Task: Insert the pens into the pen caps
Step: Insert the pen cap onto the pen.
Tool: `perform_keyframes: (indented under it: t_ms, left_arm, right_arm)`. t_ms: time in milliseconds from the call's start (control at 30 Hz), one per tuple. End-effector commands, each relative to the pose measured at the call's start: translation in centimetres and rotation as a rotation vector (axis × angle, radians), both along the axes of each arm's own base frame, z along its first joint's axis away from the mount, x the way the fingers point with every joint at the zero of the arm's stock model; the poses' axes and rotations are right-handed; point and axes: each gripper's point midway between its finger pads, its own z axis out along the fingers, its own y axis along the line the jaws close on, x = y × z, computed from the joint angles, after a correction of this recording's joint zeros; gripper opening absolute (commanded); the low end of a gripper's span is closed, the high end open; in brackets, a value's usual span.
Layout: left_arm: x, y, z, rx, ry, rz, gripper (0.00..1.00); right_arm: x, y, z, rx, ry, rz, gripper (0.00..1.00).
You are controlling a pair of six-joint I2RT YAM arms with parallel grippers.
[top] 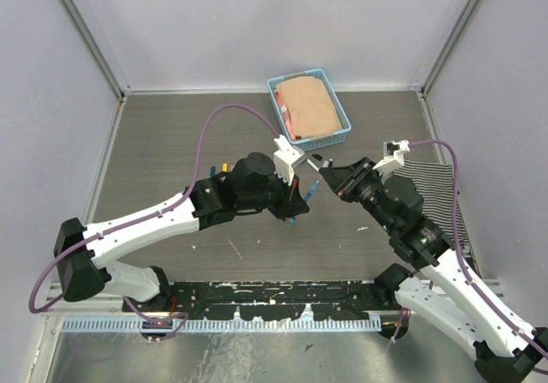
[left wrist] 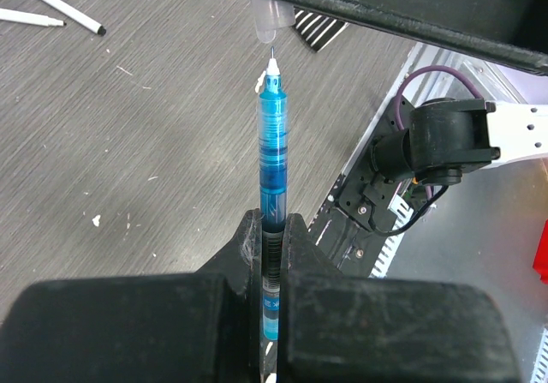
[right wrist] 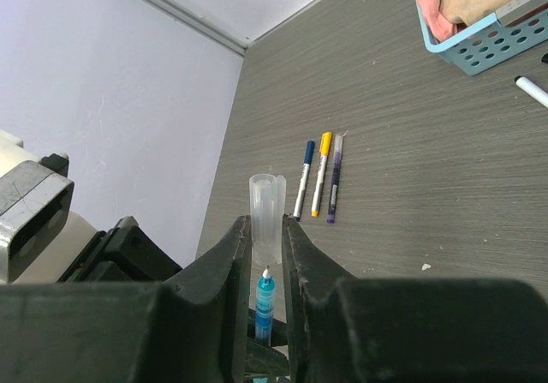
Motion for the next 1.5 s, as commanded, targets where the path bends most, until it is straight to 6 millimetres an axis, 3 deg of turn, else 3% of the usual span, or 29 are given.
perform_keyframes:
  t_ms: [0,1467]
  left_arm:
    - [0.38,-0.84,2.87,-0.072,-0.047,-0.001,0.00]
    - [0.77,-1.03,2.71,-0.064,-0.046,0.016,0.00]
  right_arm:
    - [-0.21,0.07,3.12,0.031,-0.075,0.018,0.20]
    - [-1.15,0.64,2.40,0.011,-0.072,0.079,0.19]
